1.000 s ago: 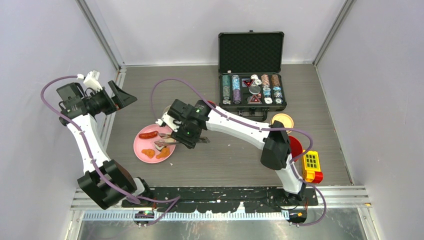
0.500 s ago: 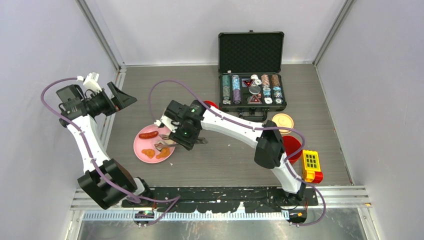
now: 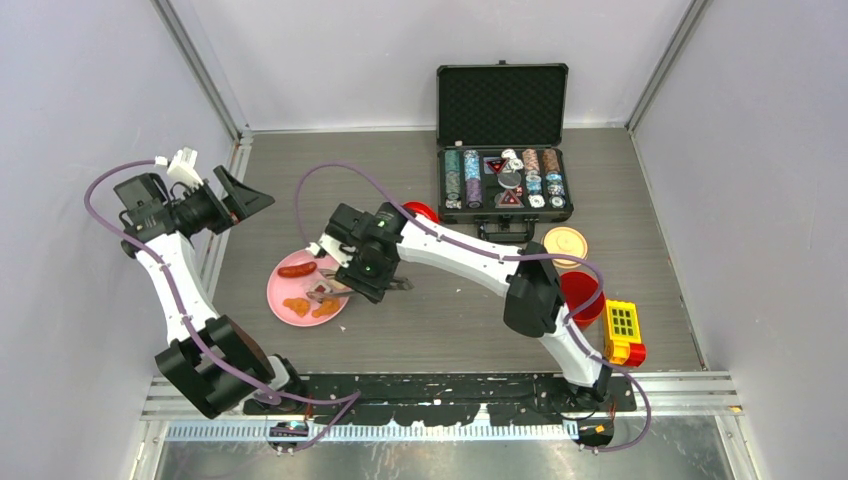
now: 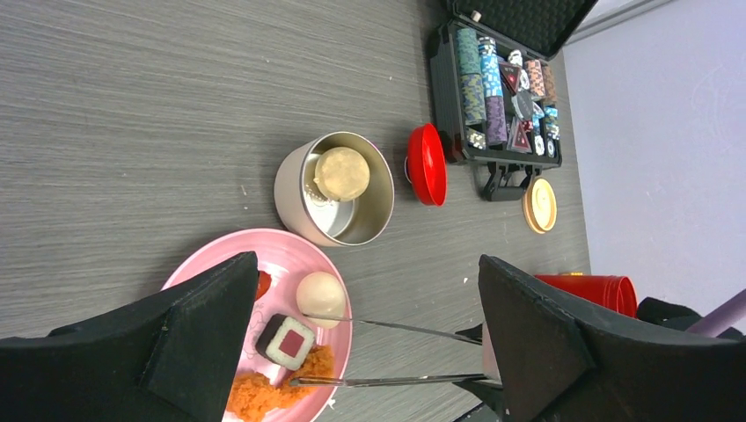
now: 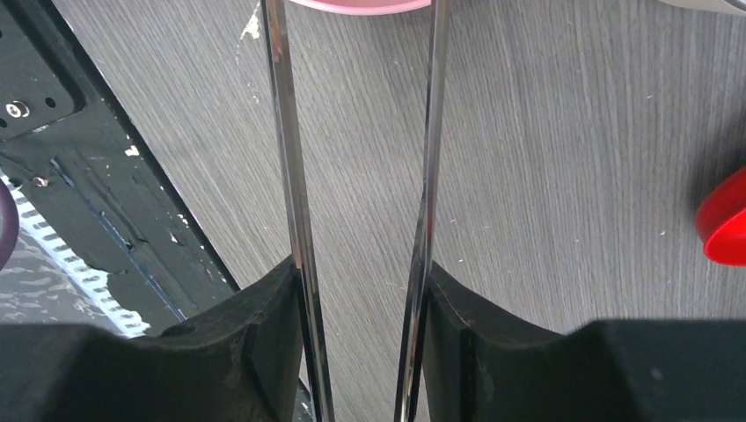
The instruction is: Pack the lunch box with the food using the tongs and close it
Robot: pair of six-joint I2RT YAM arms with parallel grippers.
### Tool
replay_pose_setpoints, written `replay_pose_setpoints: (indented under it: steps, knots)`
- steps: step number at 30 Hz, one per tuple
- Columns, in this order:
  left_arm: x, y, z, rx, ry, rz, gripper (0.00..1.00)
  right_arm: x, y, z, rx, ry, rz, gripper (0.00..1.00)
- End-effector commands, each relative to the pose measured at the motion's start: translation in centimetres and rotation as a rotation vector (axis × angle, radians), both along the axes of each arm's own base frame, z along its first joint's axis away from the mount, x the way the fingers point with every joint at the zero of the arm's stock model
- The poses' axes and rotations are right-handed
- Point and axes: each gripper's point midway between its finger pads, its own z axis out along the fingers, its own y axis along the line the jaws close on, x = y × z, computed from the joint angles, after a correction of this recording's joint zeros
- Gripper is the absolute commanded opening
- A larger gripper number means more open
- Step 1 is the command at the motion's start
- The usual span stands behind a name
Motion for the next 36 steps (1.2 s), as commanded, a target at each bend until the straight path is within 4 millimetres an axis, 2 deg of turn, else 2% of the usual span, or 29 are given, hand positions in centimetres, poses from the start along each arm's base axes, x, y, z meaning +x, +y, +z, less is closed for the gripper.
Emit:
replay_pose_setpoints:
  steps: [1, 10, 24, 32, 36]
  knots:
    - [0.0, 0.0, 1.2, 0.008, -0.062, -0.015, 0.98, 0.2, 1.1, 1.1, 0.033, -0.032, -0.002, 0.51]
    - [-0.1, 0.1, 1.2, 0.000, -0.065, -0.018, 0.98, 0.7, 1.3, 0.4, 0.016, -0.047, -0.003, 0.51]
    - [-0.4, 0.1, 0.8, 0.031, -0.054, -0.056, 0.97, 2.1, 1.7, 0.7, 0.012, -0.120, 0.015, 0.50]
    - [-0.1, 0.2, 0.8, 0.015, -0.046, -0.051, 0.97, 2.1, 1.6, 0.6, 0.004, -0.122, 0.044, 0.47]
    - [0.0, 0.3, 1.0, 0.015, -0.053, -0.049, 0.97, 3.0, 1.4, 0.4, -0.020, -0.165, 0.042, 0.47]
